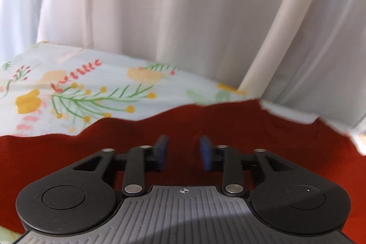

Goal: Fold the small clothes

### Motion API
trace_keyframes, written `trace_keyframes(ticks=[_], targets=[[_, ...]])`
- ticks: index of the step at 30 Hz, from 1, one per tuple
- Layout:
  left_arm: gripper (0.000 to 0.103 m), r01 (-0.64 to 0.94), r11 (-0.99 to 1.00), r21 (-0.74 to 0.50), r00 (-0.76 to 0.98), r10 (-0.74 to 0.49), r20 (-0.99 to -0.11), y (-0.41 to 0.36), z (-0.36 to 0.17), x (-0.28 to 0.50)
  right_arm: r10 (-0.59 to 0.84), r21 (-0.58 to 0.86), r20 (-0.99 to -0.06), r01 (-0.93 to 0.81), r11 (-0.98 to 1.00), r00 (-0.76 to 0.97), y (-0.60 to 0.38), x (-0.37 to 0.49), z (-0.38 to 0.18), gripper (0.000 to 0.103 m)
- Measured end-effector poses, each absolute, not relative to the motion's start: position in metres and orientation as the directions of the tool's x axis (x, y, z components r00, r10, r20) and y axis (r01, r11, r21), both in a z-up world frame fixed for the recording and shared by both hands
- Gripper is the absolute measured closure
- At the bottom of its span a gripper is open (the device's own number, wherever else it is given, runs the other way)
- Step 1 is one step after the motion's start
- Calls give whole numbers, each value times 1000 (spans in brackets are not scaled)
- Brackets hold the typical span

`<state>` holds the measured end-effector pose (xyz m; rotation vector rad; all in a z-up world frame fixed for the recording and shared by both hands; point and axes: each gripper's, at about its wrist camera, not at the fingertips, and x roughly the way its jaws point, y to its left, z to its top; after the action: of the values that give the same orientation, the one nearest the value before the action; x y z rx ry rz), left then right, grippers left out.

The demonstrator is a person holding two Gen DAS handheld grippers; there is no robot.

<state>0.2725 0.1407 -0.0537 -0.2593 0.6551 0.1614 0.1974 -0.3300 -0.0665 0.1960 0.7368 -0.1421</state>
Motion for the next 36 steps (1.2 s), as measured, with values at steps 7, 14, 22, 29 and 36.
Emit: trace_keyframes(ticks=[7,14,22,29,36], targets=[[25,-77,965,-249,809,-86,-582,82,-71,282,266,308,-634,-78,948,726,-270,198,-67,87],[32,-187,980,-69,794,109,-598,81,-99,303,305,168,-608,-256,952,733,-206,219,-93,88],[22,-123,989,-80,804,52,-593,86,-98,298,100,136,-601,-21,990,793,-294,219,-95,103],[21,-124,977,-171,788,-8,-615,79,-90,271,147,140,-651,-73,987,745,-275,157,-85,93],[21,-111,991,-80,788,38,-615,69,-95,267,16,-35,-631,-49,998,776,-278,136,-91,93]])
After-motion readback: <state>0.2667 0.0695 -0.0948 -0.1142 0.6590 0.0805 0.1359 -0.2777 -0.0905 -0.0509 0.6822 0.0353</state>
